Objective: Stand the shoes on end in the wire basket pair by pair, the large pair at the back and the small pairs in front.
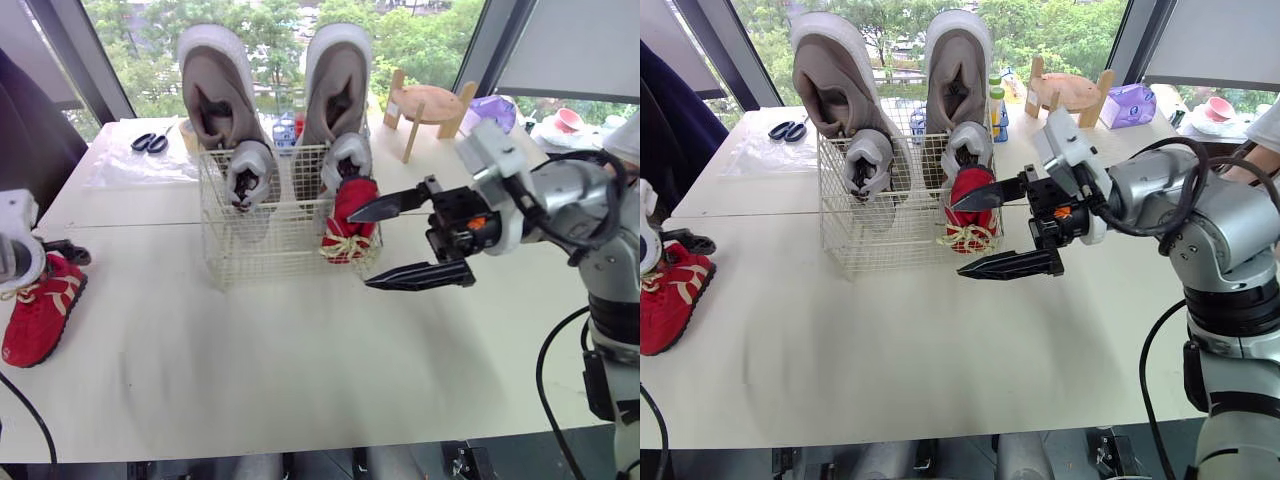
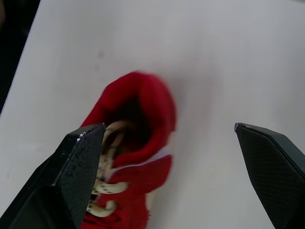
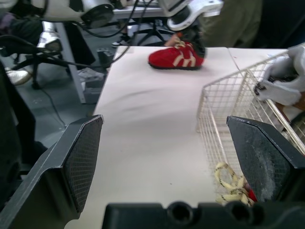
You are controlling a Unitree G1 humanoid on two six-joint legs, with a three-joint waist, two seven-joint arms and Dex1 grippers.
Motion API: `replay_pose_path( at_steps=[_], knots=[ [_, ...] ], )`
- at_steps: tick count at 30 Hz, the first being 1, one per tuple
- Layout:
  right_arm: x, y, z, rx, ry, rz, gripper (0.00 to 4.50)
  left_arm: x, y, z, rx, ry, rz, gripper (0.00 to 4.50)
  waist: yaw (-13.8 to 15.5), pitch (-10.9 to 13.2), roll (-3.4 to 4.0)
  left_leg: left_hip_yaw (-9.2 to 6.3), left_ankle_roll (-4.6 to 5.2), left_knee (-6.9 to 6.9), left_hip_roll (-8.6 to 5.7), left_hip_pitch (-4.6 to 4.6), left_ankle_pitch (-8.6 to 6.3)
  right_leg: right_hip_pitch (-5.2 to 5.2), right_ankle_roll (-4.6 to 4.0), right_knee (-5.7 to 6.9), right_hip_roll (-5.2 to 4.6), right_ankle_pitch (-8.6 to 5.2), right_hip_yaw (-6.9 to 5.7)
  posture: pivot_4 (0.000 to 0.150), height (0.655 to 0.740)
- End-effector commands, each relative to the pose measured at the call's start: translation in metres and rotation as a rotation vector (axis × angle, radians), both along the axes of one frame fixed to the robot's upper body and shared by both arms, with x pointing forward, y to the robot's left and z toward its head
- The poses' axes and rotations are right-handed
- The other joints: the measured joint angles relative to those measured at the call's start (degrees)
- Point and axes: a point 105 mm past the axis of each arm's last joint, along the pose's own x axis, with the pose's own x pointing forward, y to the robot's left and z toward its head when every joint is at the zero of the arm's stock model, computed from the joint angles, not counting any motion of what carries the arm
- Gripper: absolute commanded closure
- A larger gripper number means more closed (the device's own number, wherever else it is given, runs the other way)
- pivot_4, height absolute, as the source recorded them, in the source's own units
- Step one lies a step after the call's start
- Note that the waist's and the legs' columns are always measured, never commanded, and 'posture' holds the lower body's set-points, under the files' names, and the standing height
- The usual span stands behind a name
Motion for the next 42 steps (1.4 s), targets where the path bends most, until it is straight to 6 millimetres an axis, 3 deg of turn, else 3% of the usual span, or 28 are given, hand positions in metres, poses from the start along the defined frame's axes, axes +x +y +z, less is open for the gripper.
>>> replay_pose_path(
  at_steps=[1,3,9,14,18,22,24,27,29,31,32,34,37,42],
  knots=[
    [-0.005,-0.001,0.011,0.030,-0.053,-0.014,0.00,0.003,0.010,-0.012,-0.038,0.001,0.014,0.55,0.02,-0.02,-0.02,0.02,0.00,0.01,-0.01,-0.01,0.00,0.00,0.00,-0.01,0.00,0.00,0.00,0.150,0.7400],
    [-0.004,0.000,0.013,0.047,-0.050,-0.021,0.00,0.011,0.006,-0.022,-0.101,-0.014,-0.009,1.31,0.06,-0.03,-0.03,0.05,0.01,0.02,-0.04,0.00,0.00,0.02,0.01,-0.01,-0.02,0.00,0.00,0.150,0.7400],
    [-0.002,0.001,0.015,0.057,-0.055,-0.041,0.00,0.027,0.005,-0.032,-0.101,-0.024,-0.035,4.42,0.29,-0.06,-0.08,0.09,0.03,0.09,-0.07,0.00,0.00,0.06,0.04,0.02,-0.02,0.02,-0.01,0.150,0.7400],
    [0.001,0.002,0.013,0.061,-0.056,-0.060,0.00,0.029,0.007,-0.026,-0.059,-0.010,-0.054,4.47,0.52,-0.09,-0.05,0.05,0.05,0.23,-0.04,0.05,0.01,0.11,0.06,0.25,0.02,0.01,-0.05,0.150,0.7400],
    [0.004,0.000,0.011,0.068,-0.051,-0.071,0.00,0.030,0.008,0.021,-0.029,-0.111,-0.050,4.47,0.39,-0.05,-0.25,0.01,0.05,0.30,-0.01,0.03,0.01,0.11,0.06,0.30,0.05,0.01,-0.05,0.150,0.7400],
    [0.008,0.000,0.009,0.072,-0.042,-0.062,0.00,0.015,-0.013,0.077,-0.074,-0.262,-0.064,4.47,-0.06,-0.07,-0.74,-0.18,0.05,0.38,0.02,-0.34,0.01,-0.08,0.15,0.17,0.05,0.06,-0.13,0.150,0.7400],
    [0.011,0.001,0.009,0.077,-0.038,-0.054,0.00,0.000,-0.025,0.093,-0.086,-0.326,-0.065,4.47,-0.27,-0.06,-0.75,-0.17,0.11,0.43,-0.04,-0.47,-0.03,-0.10,0.30,0.09,-0.02,0.15,-0.12,0.150,0.7400],
    [0.017,0.002,0.007,0.079,-0.035,-0.042,0.00,-0.014,-0.029,0.099,-0.044,-0.411,-0.068,4.47,-0.55,-0.06,-0.71,-0.03,0.16,0.43,-0.08,-0.42,-0.06,-0.10,0.36,0.08,-0.07,0.18,-0.04,0.150,0.7400],
    [0.024,0.003,0.006,0.082,-0.032,-0.034,0.00,-0.018,-0.048,0.117,-0.030,-0.587,-0.116,4.47,-0.27,-0.05,-0.71,-0.03,0.15,0.41,-0.04,-0.32,-0.06,-0.10,0.35,0.07,-0.07,0.18,-0.04,0.150,0.7400],
    [0.030,0.004,0.007,0.088,-0.031,-0.025,0.00,-0.024,-0.077,0.148,-0.065,-0.843,-0.194,4.47,0.49,-0.05,-0.84,-0.21,0.03,0.44,0.02,-0.34,0.00,-0.06,0.32,0.11,-0.11,0.20,-0.08,0.150,0.7400],
    [0.033,0.004,0.007,0.091,-0.030,-0.023,0.00,-0.032,-0.095,0.169,-0.094,-1.012,-0.247,4.47,1.12,-0.08,-0.92,-0.32,-0.06,0.49,0.03,-0.39,0.05,-0.06,0.27,0.12,-0.10,0.22,-0.13,0.150,0.7400],
    [0.037,0.005,0.008,0.092,-0.031,-0.021,0.00,-0.053,-0.130,0.189,-0.146,-1.258,-0.374,4.47,1.45,-0.14,-1.12,-0.44,-0.17,0.59,0.02,-0.50,0.09,-0.02,0.19,0.03,-0.08,0.31,-0.25,0.150,0.7400],
    [0.040,0.002,0.008,0.084,-0.028,-0.028,0.00,-0.076,-0.169,0.194,-0.161,-1.441,-0.508,4.47,1.25,-0.17,-1.02,-0.25,-0.23,0.53,-0.13,-0.43,0.10,0.02,0.26,-0.05,-0.18,0.35,-0.22,0.150,0.7400],
    [0.044,-0.013,0.014,0.064,-0.037,-0.096,0.00,-0.074,-0.194,0.182,-0.248,-1.504,-0.503,4.47,1.31,-0.15,-0.99,-0.22,-0.38,0.49,-0.09,-0.33,0.22,0.01,0.26,0.03,-0.03,0.35,-0.20,0.150,0.7400]
  ],
)
